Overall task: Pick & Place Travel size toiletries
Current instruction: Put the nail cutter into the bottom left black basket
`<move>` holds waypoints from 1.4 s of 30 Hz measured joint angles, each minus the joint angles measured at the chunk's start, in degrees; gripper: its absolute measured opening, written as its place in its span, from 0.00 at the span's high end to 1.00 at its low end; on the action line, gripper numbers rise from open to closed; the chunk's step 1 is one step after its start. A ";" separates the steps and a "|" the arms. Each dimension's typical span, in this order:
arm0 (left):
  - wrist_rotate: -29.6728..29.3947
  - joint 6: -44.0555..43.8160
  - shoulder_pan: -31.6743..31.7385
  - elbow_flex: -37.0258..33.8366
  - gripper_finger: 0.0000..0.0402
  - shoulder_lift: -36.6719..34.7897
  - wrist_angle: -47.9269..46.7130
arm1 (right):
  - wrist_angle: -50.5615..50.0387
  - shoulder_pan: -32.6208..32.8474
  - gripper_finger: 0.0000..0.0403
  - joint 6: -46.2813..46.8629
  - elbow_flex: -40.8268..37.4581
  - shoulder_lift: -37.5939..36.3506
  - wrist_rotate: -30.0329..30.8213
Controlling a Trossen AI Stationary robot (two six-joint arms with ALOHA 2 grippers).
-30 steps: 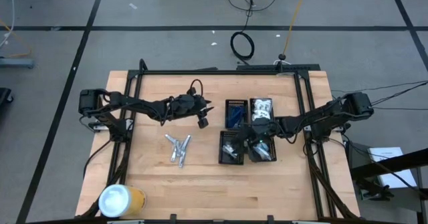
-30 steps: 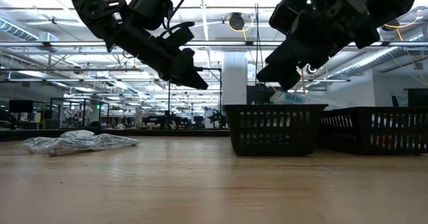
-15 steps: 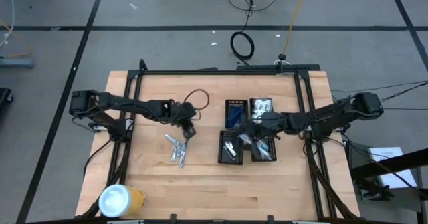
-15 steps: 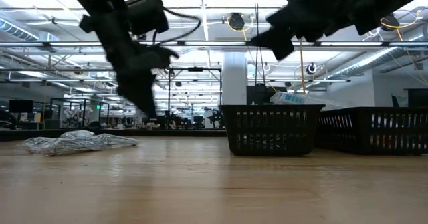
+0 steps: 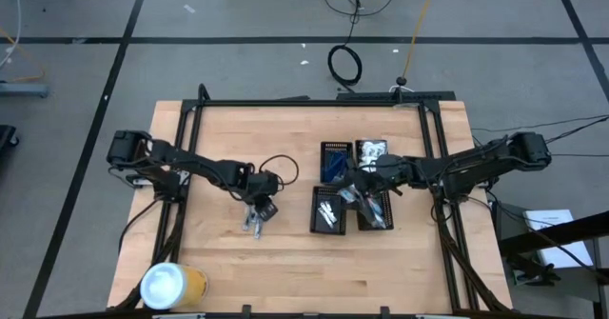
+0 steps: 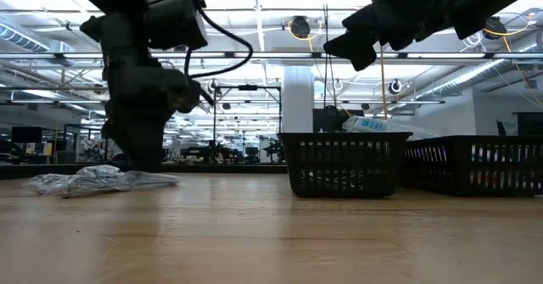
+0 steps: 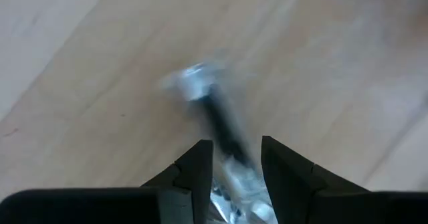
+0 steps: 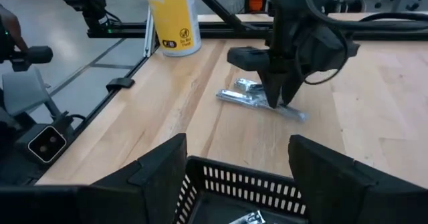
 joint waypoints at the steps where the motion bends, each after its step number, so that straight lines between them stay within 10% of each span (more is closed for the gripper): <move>1: -0.16 -0.24 -0.01 0.00 0.68 0.75 0.01 | -0.24 0.03 0.38 0.02 -0.01 0.01 -0.01; 13: 0.46 3.22 2.95 0.55 0.69 6.89 0.51 | -0.75 0.11 0.40 0.60 0.00 -0.01 -0.01; 22: -0.85 7.63 4.27 2.23 0.95 7.15 0.88 | -0.78 0.11 0.42 -0.15 0.00 -0.01 0.62; 35: -17.45 33.47 3.30 12.63 0.95 -1.14 5.34 | -1.47 0.01 0.43 -3.79 -0.02 0.01 19.30; 42: -13.92 49.96 4.38 11.55 0.95 -3.87 26.42 | 0.71 -0.94 0.44 -5.91 -0.02 -0.01 25.65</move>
